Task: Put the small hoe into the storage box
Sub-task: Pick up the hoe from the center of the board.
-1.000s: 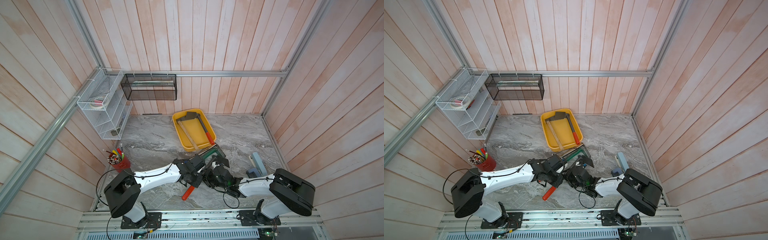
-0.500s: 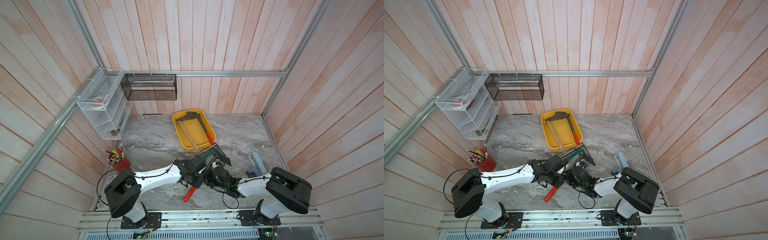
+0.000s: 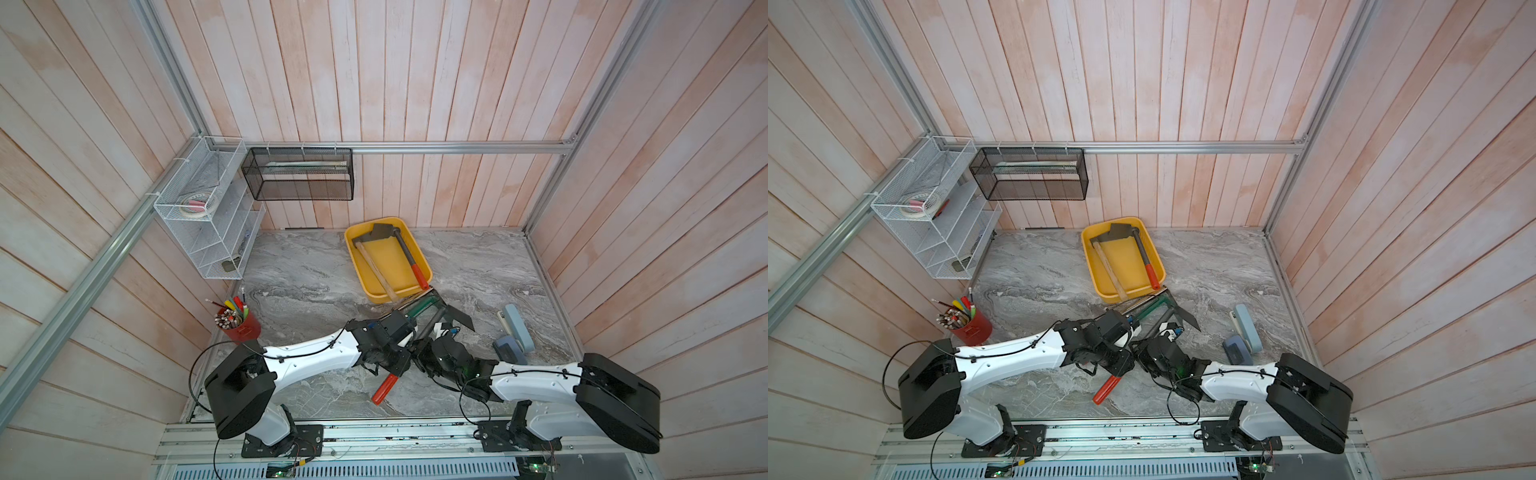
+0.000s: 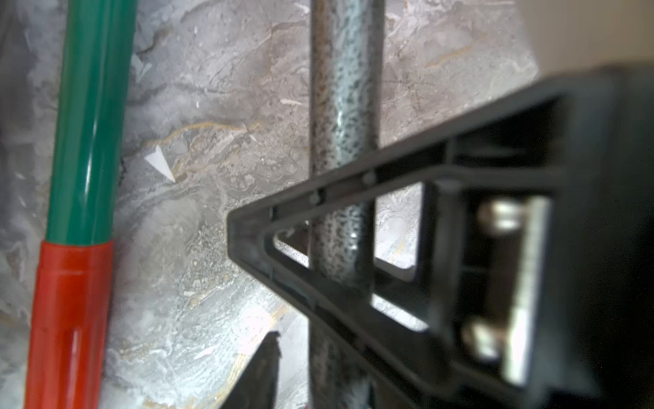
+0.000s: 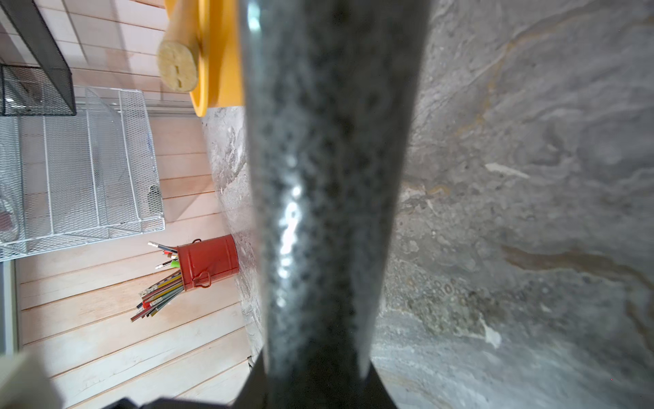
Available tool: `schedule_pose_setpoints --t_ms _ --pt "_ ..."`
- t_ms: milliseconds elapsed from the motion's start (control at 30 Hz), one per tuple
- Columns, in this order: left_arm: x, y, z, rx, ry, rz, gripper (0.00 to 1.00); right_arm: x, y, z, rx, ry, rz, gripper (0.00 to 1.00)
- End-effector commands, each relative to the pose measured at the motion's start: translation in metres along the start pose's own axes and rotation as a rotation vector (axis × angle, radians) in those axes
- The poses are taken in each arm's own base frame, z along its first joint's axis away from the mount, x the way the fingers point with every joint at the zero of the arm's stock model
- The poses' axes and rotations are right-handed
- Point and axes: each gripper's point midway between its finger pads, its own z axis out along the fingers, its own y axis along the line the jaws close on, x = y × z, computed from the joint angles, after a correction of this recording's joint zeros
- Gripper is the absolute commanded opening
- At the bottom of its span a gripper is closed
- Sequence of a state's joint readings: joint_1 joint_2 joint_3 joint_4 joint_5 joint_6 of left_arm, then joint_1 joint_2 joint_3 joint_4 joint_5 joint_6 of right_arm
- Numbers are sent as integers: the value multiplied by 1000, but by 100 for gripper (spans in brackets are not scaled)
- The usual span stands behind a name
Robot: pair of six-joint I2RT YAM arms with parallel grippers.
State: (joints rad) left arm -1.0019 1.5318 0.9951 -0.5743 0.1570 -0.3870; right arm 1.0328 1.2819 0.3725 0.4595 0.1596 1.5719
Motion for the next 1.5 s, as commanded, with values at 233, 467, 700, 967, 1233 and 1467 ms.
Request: schedule_pose_setpoints --t_ms 233,467,700,967,1233,1467 --pt "1 -15 -9 87 -6 3 56 -23 18 -17 -9 -124 -98 16" --pt "7 -19 -7 121 16 -1 57 -32 24 -26 -14 -169 -105 16" --pt "3 -26 -6 162 0 -10 58 -37 31 -32 -40 -191 -91 16" --pt "4 -30 -3 188 3 -19 52 -38 36 -37 -69 -192 -79 16" --pt "7 -30 -1 194 16 -24 31 -41 39 -39 -84 -201 -73 16" --pt "6 -32 -5 204 14 -25 17 -43 35 -41 -79 -208 -72 17"
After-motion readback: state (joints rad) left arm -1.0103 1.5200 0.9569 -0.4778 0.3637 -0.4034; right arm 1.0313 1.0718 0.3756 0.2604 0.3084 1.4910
